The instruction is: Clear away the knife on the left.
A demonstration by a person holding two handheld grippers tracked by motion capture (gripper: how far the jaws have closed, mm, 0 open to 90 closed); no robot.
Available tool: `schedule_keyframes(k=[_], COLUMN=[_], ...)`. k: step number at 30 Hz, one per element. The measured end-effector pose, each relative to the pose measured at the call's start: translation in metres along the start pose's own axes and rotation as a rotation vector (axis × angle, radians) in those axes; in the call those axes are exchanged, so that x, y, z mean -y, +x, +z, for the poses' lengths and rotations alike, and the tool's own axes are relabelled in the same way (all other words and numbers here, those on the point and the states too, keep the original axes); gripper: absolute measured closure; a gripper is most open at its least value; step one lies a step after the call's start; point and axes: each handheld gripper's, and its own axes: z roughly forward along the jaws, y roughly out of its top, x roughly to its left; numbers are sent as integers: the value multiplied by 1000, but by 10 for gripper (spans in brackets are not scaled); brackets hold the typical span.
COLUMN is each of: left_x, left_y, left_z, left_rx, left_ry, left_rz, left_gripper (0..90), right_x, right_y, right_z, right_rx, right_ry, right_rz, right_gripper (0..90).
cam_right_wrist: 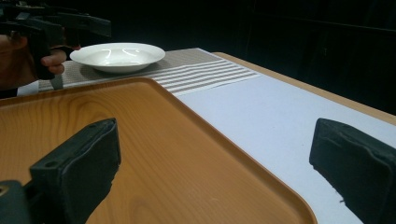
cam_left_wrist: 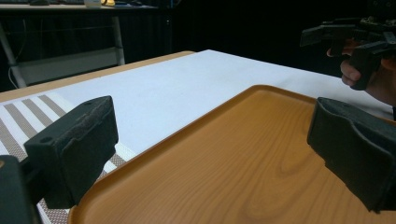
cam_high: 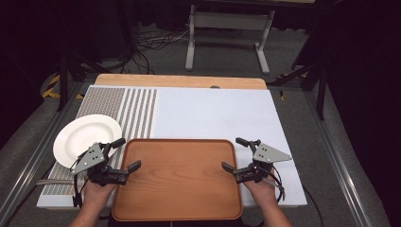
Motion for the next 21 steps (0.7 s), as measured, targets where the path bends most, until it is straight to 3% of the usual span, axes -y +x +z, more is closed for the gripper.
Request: schedule_keyframes(k=[4,8,14,21], left_x=[0,-2,-3,-8], left_y=[1,1,1,0], left_z=[-1,-2,-2,-3], left_rx=[17,12,23,34], left_ry=[-9,-1,1,10], left_rz=[-11,13,0,16], left_gripper=[3,3,15,32], right_x=[0,0,0,0], right_y=[0,0,0,-1], right_z=[0,0,-1,-2], right_rx=[-3,-4,-7,-13], right_ry=[4,-1,-5,-6], right_rz=[1,-2,3,7], right_gripper=[24,24,24,24])
